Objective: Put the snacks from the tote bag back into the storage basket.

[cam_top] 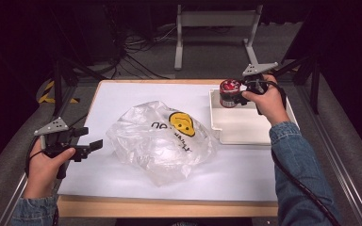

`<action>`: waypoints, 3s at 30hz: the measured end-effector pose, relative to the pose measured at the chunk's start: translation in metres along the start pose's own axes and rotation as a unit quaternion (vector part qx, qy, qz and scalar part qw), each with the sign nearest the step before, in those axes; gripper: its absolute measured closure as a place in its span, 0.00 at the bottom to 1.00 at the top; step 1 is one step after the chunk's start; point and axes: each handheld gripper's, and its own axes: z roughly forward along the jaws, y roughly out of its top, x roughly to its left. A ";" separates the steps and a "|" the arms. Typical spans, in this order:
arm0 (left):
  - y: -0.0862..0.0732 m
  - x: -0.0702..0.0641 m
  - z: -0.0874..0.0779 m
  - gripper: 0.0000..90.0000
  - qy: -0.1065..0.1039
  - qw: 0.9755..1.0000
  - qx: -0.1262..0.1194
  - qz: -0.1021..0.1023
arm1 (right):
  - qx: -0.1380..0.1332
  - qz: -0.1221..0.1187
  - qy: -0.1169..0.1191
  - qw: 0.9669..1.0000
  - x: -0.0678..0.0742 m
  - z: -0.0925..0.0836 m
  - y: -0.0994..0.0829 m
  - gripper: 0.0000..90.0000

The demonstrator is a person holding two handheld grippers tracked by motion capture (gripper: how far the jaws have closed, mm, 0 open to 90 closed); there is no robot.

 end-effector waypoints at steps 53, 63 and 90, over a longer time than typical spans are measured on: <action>0.008 0.001 0.007 0.13 -0.008 1.000 -0.003 0.009 | 0.041 -0.001 0.040 0.998 -0.007 0.048 -0.074 0.26; 0.008 0.001 0.008 0.13 -0.011 1.000 0.000 0.008 | 0.043 -0.003 0.043 0.998 -0.003 0.053 -0.077 0.26; 0.008 0.001 0.009 0.13 -0.011 1.000 0.002 0.010 | 0.052 -0.003 0.050 0.997 -0.002 0.057 -0.082 0.26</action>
